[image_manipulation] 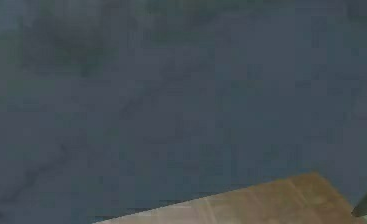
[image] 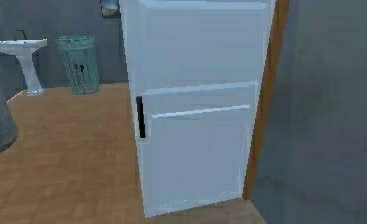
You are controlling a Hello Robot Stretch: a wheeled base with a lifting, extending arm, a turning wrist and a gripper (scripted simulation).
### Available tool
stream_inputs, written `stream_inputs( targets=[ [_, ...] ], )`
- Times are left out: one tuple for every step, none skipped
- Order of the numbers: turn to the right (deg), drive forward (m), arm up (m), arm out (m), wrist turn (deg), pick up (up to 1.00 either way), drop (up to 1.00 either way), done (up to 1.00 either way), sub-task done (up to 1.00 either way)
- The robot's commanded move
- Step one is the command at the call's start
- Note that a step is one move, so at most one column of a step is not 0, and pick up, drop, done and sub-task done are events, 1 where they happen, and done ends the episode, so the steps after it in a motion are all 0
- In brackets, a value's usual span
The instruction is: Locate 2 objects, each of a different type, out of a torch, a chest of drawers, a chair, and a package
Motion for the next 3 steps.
stream_inputs(
  targets=[
    [-42.0,0.00,0.00,0.00,0.0,0.00,0.00,0.00,0.00],
    [0.0,1.00,0.00,0.00,0.0,0.00,0.00,0.00,0.00],
    [-3.0,0.00,0.00,0.00,0.0,0.00,0.00,0.00,0.00]
  ],
)
